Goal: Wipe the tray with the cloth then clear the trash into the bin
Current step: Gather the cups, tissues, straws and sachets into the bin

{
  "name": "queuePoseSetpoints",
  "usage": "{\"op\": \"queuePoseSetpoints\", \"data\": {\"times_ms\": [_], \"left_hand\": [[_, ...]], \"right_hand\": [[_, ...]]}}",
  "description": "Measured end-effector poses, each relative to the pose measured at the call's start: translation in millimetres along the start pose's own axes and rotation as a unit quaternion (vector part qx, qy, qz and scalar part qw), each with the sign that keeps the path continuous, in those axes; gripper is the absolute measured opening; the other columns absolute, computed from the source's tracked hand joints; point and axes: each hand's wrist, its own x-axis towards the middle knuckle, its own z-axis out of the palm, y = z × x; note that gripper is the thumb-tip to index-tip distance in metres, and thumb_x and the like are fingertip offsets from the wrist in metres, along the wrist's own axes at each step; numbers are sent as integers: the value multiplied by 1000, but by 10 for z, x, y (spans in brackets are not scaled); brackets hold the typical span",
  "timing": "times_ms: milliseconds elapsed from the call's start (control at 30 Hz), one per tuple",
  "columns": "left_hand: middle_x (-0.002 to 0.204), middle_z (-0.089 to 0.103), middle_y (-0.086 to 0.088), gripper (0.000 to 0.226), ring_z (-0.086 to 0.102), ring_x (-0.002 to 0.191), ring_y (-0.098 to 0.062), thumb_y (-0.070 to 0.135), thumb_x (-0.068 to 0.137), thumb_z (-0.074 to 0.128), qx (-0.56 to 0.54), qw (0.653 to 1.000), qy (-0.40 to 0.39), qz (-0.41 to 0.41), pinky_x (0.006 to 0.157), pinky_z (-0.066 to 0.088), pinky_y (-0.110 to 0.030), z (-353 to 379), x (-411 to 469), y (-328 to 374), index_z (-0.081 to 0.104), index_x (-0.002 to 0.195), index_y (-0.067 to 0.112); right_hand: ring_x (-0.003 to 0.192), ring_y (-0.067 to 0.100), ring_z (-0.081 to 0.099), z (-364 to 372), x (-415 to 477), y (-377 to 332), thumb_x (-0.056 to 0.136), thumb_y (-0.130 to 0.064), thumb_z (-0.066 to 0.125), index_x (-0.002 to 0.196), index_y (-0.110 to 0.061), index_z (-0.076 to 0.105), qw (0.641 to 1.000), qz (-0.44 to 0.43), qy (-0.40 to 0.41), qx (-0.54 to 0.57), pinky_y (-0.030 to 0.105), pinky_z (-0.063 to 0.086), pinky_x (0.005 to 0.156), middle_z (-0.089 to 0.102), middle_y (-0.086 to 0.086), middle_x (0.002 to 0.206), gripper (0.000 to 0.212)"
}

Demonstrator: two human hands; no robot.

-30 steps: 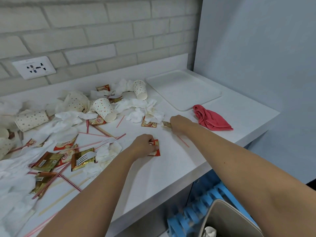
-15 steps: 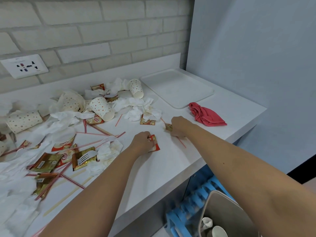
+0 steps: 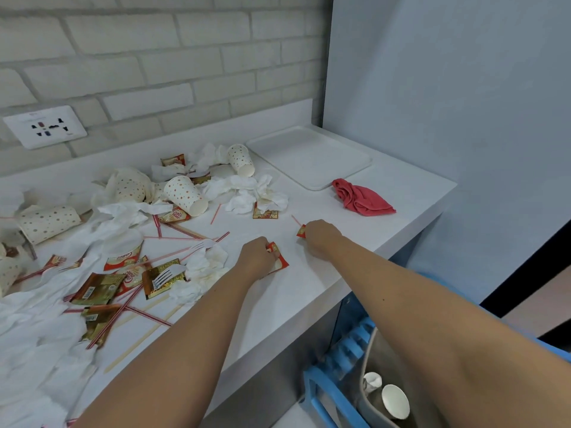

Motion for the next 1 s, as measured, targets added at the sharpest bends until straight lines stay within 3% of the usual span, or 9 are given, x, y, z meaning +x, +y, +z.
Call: {"op": "queuePoseSetpoints", "data": {"times_ms": [100, 200, 333, 400, 467, 600, 733, 833, 1000], "left_hand": [[97, 47, -6, 18, 44, 90, -19, 22, 99, 40, -20, 1000, -6, -10, 74, 35, -27, -11, -57, -5, 50, 102, 7], [99, 48, -6, 13, 46, 88, -20, 20, 100, 38, -70, 997, -2, -22, 68, 38, -27, -11, -106, -32, 45, 99, 9], [108, 55, -8, 17, 54, 94, -23, 21, 98, 43, -109, 994, 30, -12, 74, 44, -30, 38, -197, -31, 50, 111, 11], [116, 57, -12, 19, 56, 96, -24, 20, 99, 41, -130, 991, 30, -10, 68, 44, -26, 95, -264, 40, 49, 112, 10], [119, 56, -13, 16, 53, 94, -22, 17, 100, 36, -159, 987, 16, 0, 59, 41, -23, 174, -378, 179, 47, 110, 10], [117, 57, -12, 26, 55, 92, -20, 10, 97, 33, -203, 976, -2, 77, 60, 43, -22, 452, -680, 530, 46, 120, 6], [108, 56, -13, 30, 58, 82, -22, 4, 93, 39, -189, 973, -86, 104, 49, 46, -22, 913, -963, 761, 47, 122, 7], [120, 57, -17, 36, 64, 97, -34, 3, 92, 43, -130, 977, -155, 75, 65, 54, -32, 1296, -1088, 781, 45, 127, 4], [126, 55, -16, 44, 62, 106, -32, -1, 87, 55, -85, 972, -216, 21, 86, 56, -40, 1780, -1138, 764, 45, 128, 6]], "right_hand": [[98, 27, 58, -1, -106, 16, 93, -6, 45, 96, -3, 55, 1000, -8, -4, 8, 30, 43, 74, 57, 13, 108, 11], [59, 17, 45, -48, -189, 66, 91, -6, 48, 65, -12, 35, 998, -9, -23, 64, 24, 36, 52, 46, 5, 70, 30], [59, 19, 55, -64, -417, 248, 93, -8, 48, 87, -7, 46, 964, -10, -82, 254, 25, 45, 56, 55, 9, 76, 6], [61, 17, 60, -72, -601, 425, 94, -6, 48, 97, -4, 49, 932, -1, -118, 342, 22, 50, 51, 59, 10, 81, 4], [61, 17, 60, -53, -773, 664, 93, -5, 48, 95, -4, 52, 919, 4, -147, 366, 21, 50, 47, 60, 9, 76, 4], [52, 14, 61, 86, -1119, 1211, 90, 1, 48, 90, -5, 57, 899, 55, -187, 392, 21, 49, 47, 60, 7, 65, 10], [47, 10, 63, 261, -1493, 1765, 90, 4, 48, 86, -6, 60, 881, 132, -249, 381, 19, 52, 48, 63, 2, 54, 16], [45, 12, 64, 461, -1633, 2088, 89, 6, 45, 86, -4, 56, 884, 202, -297, 301, 21, 55, 48, 61, 4, 47, 16], [43, 17, 65, 904, -1555, 2242, 92, 2, 42, 89, 3, 51, 884, 269, -329, 192, 28, 54, 48, 61, 13, 55, 9]]}}
